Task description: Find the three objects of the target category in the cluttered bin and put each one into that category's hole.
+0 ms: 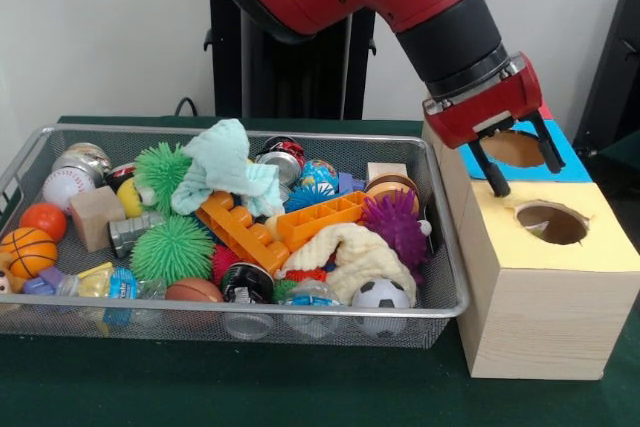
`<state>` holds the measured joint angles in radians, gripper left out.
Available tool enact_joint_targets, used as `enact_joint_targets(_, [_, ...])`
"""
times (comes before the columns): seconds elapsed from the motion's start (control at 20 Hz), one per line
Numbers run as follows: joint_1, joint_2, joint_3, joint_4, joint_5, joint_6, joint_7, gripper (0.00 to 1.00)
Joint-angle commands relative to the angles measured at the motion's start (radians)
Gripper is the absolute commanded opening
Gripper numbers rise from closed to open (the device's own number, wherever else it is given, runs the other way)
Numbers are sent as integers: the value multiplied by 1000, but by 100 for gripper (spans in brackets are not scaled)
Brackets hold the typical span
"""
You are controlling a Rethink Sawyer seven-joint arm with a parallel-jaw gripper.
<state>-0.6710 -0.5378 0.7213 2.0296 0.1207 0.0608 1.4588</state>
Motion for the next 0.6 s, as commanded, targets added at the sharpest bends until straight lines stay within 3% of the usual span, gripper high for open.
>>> enact_joint_targets(0.05, [151,-179,-378,-243,33,456,150,100])
enact_joint_targets(0.25, [185,-223,-451,-301,-69,513,140,100])
enact_joint_targets(0.4, [191,-245,-481,-292,-63,478,202,100])
enact_joint_targets(0.6, [152,-274,-441,-274,-115,451,91,100])
